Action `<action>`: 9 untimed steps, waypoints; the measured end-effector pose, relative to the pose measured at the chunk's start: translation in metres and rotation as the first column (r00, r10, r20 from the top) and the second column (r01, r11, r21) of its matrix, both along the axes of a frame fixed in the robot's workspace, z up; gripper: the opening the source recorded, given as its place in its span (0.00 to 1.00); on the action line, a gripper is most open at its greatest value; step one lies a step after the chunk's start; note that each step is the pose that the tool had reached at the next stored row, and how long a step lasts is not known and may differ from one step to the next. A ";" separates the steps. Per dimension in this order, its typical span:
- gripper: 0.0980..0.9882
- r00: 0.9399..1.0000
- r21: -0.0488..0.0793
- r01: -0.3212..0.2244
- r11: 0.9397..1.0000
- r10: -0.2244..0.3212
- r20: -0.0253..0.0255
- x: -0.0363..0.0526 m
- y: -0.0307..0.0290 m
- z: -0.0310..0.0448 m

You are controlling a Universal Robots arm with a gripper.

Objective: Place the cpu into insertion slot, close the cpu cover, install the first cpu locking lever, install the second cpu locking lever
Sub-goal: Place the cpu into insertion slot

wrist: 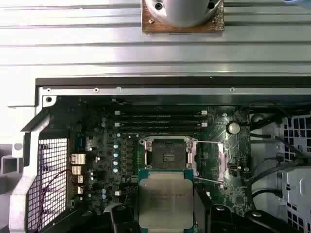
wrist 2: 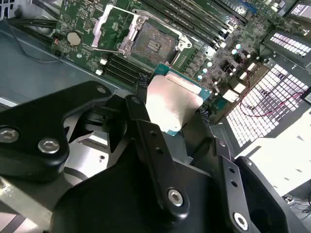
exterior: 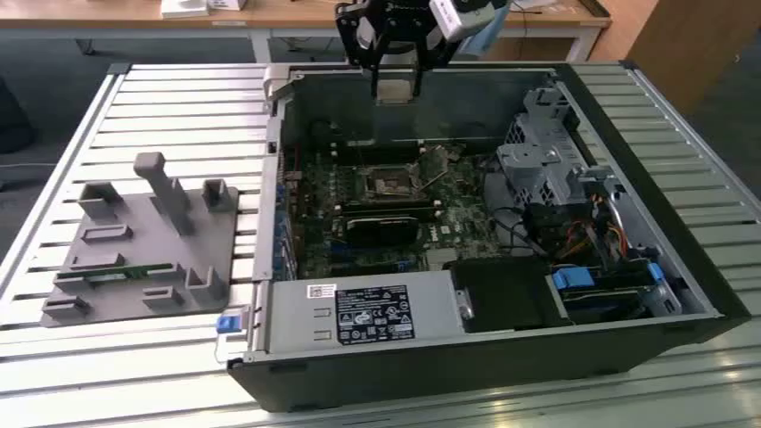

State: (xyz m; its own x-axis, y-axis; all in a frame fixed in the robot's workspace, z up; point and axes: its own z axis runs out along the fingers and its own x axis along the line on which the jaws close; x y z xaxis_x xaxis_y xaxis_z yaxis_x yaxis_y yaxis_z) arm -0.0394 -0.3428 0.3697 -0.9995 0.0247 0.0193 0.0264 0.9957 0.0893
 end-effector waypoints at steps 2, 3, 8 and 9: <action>0.49 1.000 0.000 0.000 1.000 0.000 0.000 0.0000 0.0000 0.0000; 0.49 1.000 0.000 0.000 1.000 0.000 0.000 0.0000 0.0000 0.0000; 0.49 1.000 0.000 0.003 1.000 -0.003 0.000 0.0000 0.0000 0.0000; 0.49 1.000 -0.001 0.006 1.000 -0.006 0.000 0.0000 0.0000 0.0000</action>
State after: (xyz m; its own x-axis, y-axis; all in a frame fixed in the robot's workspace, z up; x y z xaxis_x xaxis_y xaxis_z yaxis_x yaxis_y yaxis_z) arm -0.0394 -0.3429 0.3697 -0.9993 0.0311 0.0193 0.0327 0.9955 0.0884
